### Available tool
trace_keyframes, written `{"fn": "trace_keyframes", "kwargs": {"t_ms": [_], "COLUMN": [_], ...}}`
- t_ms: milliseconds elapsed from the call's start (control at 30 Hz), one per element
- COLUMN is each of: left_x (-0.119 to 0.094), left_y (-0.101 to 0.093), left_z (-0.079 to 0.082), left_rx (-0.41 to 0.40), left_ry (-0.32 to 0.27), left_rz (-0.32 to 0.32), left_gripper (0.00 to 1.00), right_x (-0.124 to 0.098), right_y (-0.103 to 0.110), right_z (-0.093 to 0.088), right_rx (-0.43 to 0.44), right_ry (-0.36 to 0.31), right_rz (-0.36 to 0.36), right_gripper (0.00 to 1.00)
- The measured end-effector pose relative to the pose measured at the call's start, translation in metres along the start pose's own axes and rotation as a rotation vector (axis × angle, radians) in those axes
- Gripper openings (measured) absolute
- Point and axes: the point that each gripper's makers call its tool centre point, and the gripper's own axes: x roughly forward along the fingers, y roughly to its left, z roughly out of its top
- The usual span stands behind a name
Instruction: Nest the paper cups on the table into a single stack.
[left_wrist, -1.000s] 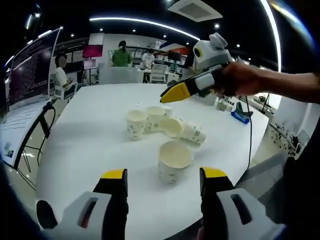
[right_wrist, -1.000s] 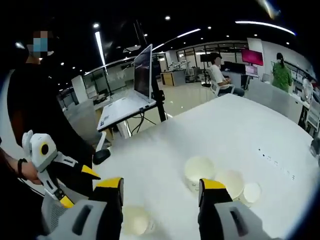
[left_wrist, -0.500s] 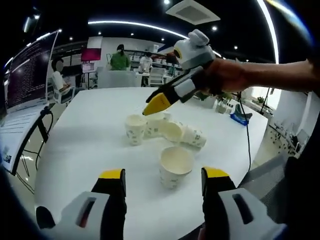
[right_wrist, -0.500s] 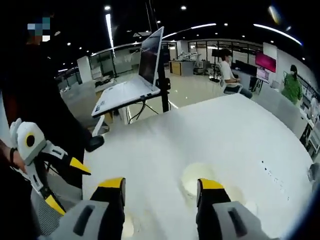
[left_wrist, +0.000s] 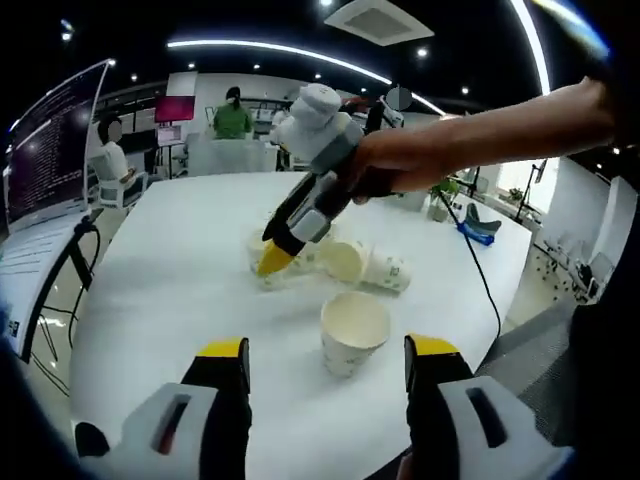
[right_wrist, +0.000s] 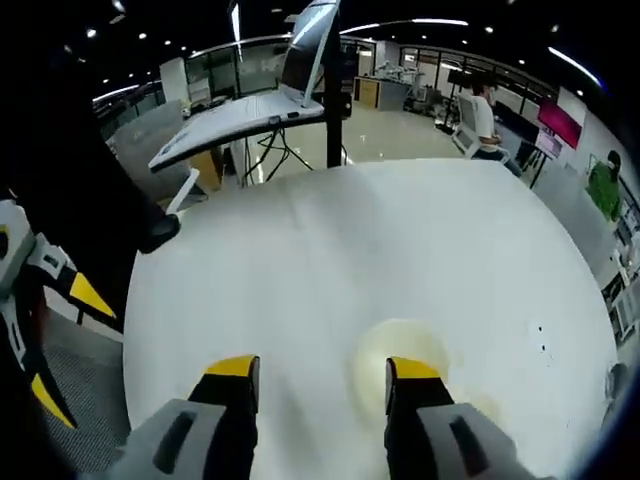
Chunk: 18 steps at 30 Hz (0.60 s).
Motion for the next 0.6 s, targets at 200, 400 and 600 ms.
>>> {"fn": "trace_keyframes", "kwargs": {"t_ms": [200,400,600], "left_x": [-0.001,-0.001,-0.002], "left_y": [0.001,0.001,0.005], "left_z": [-0.002,-0.005,-0.007], "left_rx": [-0.019,-0.029,-0.045], "left_ry": [-0.005,-0.003,-0.005], "left_rz": [0.006,0.005,0.011], "left_gripper": [0.61,0.60,0.60], "right_x": [0.018,0.033,0.032], "right_y": [-0.007,-0.011,-0.010], "right_z": [-0.002,-0.019,-0.023], "right_rx": [0.004,-0.001,-0.007], "right_ry": [0.023,0.080,0.107], "right_rz": [0.009,-0.011,-0.025], "right_gripper": [0.49,0.37,0.33]}}
